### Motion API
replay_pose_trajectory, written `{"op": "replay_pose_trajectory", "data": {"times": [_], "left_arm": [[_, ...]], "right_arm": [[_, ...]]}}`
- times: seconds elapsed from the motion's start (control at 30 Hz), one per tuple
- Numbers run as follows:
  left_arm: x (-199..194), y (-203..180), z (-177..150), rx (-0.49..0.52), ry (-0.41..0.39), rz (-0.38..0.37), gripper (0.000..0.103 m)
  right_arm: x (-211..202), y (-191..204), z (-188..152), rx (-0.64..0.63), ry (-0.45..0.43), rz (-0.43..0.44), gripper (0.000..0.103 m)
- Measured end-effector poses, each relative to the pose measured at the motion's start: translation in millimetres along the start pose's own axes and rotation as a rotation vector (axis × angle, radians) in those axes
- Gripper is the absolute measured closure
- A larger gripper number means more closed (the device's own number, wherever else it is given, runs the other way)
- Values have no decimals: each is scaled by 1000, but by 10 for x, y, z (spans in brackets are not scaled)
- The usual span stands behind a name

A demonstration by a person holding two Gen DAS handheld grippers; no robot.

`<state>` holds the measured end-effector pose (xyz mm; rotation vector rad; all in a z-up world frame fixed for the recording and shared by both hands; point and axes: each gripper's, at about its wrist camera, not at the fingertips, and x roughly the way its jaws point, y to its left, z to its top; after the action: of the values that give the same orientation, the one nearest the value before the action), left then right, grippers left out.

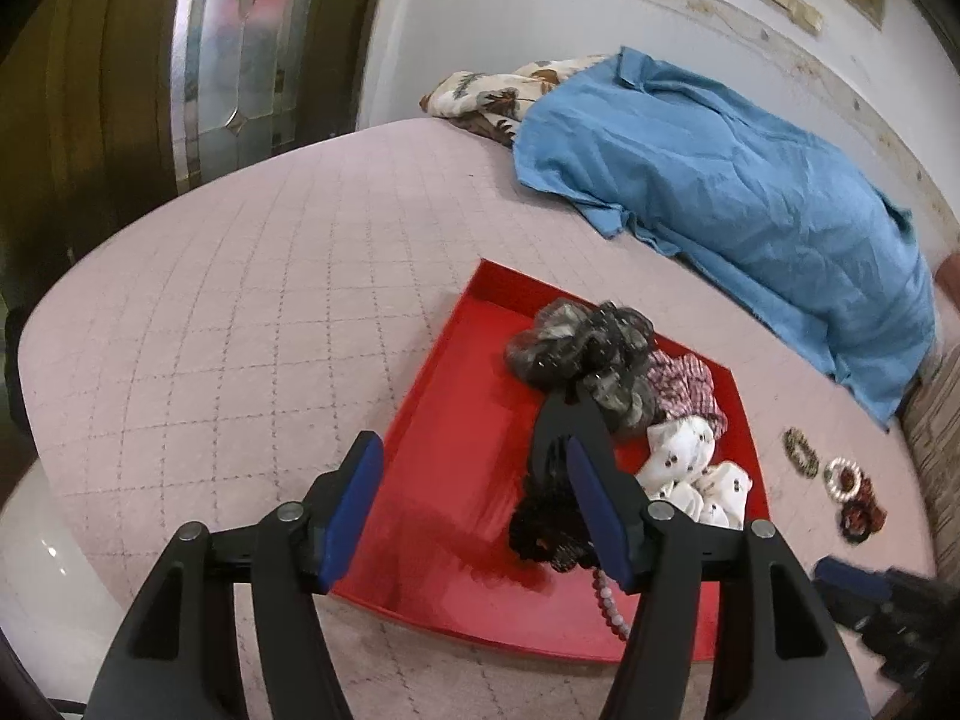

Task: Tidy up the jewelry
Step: 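Move both open tools back toward the pearl bracelet and red scrunchie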

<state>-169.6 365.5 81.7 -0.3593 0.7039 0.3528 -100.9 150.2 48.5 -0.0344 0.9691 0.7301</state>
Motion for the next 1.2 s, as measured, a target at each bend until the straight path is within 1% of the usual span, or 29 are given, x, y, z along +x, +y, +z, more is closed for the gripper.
{"op": "replay_pose_trajectory", "data": {"times": [0.03,0.13,0.23,0.3,0.37,0.4,0.43,0.57,0.63,0.77,0.93,1.2], "left_arm": [[-2,-38,-20,15,-2,7,40],[-29,-244,-106,99,-25,32,40],[-86,-476,-199,187,-51,41,40],[-143,-629,-232,222,-28,29,40],[-244,-742,-254,236,-20,-1,40],[-303,-822,-269,253,-16,-15,38],[-354,-915,-288,277,-6,-20,34],[-474,-1238,-360,350,45,-60,33],[-526,-1402,-404,394,61,-65,33],[-627,-1671,-497,471,63,-59,32],[-631,-1875,-575,524,73,-55,32],[-541,-2102,-641,570,114,-49,32]], "right_arm": [[-56,-62,-19,7,-7,-10,64],[-197,-230,-53,30,-24,-35,62],[-375,-452,-112,64,-43,-65,61],[-521,-628,-164,90,-57,-91,61],[-652,-788,-217,110,-70,-116,59],[-721,-873,-243,122,-77,-129,57],[-776,-951,-266,134,-83,-139,56],[-999,-1325,-362,211,-105,-169,55],[-1099,-1483,-409,244,-117,-177,55],[-1266,-1690,-480,280,-141,-197,55],[-1396,-1956,-559,335,-166,-202,53],[-1471,-2343,-668,433,-187,-194,53]]}}
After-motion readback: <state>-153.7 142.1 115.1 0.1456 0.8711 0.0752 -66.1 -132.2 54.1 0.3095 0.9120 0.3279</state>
